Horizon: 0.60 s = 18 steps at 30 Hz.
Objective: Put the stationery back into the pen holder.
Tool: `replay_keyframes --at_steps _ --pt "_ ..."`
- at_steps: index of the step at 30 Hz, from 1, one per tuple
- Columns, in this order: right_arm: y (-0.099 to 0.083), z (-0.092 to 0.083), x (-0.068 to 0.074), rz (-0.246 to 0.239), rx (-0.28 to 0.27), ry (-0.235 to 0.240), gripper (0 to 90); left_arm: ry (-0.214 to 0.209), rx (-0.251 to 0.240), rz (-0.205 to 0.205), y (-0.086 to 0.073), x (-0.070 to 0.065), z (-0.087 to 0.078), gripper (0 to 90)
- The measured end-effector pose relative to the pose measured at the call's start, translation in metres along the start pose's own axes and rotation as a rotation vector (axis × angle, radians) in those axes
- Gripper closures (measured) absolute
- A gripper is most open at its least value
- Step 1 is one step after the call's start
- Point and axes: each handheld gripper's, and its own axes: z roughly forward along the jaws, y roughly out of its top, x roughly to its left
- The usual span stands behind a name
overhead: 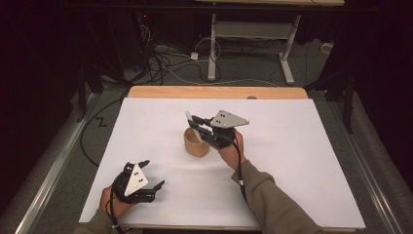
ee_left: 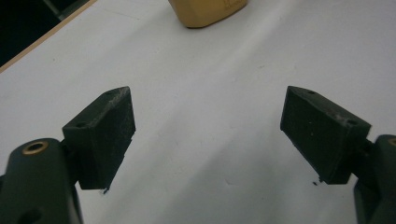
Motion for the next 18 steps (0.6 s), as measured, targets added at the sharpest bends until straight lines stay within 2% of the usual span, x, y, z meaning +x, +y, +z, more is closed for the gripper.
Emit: replay_keyframes --at_steps 18 --pt "-0.013 -0.002 -0.005 0.006 0.068 -0.006 78.5 -0.004 0.006 0.005 0.0 0.0 0.001 17.2"
